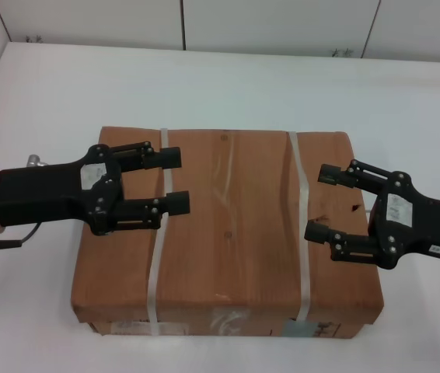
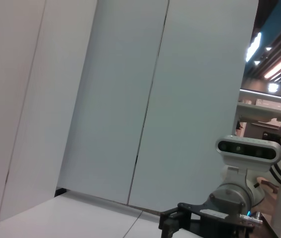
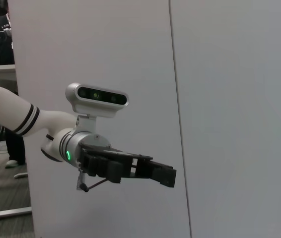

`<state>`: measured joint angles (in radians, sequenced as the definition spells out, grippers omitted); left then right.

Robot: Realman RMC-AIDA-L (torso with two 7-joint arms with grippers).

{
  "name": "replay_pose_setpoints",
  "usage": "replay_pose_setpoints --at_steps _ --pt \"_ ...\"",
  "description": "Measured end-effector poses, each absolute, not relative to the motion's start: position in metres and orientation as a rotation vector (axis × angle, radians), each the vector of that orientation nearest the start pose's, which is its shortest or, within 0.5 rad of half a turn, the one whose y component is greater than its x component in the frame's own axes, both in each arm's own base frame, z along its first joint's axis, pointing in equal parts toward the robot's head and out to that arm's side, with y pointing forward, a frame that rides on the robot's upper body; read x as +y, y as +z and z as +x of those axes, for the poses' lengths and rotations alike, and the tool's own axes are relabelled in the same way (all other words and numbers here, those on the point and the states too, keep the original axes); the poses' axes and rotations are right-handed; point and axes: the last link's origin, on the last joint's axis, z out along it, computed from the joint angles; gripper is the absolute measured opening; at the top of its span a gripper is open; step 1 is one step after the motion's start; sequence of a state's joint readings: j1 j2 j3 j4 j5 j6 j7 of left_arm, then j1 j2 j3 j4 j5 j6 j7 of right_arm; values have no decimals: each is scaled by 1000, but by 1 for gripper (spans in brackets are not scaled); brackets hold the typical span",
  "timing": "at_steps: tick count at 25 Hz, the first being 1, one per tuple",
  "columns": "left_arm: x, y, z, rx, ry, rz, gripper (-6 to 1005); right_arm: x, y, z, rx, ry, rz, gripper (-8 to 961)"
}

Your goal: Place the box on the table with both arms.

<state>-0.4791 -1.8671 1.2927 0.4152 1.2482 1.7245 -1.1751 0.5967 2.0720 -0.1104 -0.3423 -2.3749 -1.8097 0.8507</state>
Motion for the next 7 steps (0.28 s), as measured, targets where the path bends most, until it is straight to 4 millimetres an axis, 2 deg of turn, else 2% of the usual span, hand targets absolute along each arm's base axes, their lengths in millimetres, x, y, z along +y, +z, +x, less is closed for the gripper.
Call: replay_pose_setpoints --at_steps 7 --pt "299 25 -253 -411 -1119 -2810 781 290 -20 256 245 1066 -2704 878"
